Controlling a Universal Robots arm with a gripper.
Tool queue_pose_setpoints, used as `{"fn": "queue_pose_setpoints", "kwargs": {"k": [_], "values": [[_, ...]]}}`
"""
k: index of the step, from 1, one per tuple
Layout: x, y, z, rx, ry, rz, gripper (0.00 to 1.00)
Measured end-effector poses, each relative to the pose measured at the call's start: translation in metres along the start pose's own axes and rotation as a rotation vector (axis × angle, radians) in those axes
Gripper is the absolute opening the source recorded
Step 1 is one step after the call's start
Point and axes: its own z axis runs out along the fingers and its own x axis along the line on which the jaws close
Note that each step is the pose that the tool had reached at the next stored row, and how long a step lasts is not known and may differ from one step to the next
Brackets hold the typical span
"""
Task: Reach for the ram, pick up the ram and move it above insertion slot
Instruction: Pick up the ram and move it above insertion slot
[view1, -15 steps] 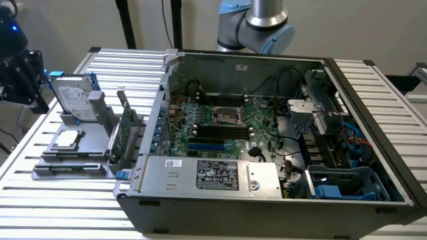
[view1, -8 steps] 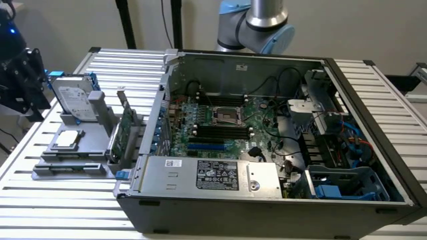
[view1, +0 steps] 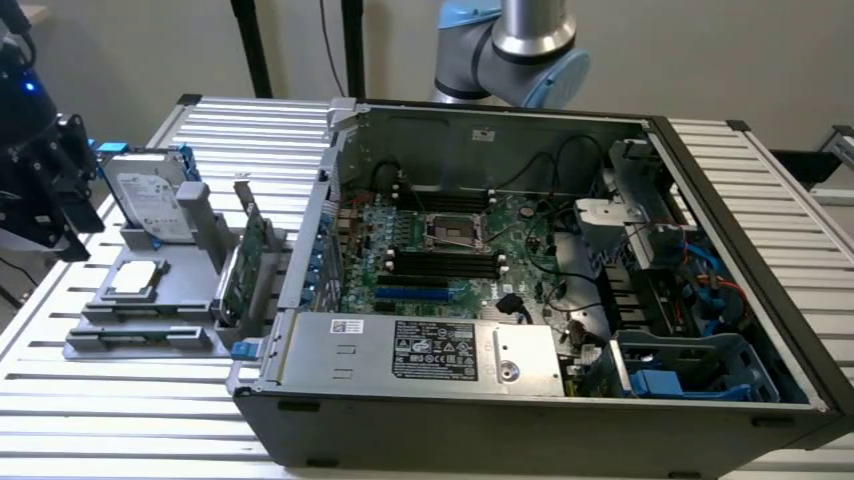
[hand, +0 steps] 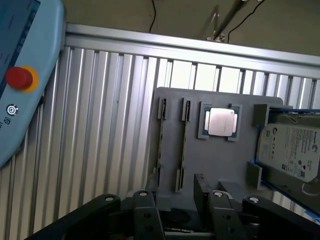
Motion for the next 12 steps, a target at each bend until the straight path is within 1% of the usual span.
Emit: {"fn": "queue_pose_setpoints", "kwargs": {"k": [12], "values": [[0.014,0.0012,0.0218,0.0001,0.0000,-0.003,0.42]]}}
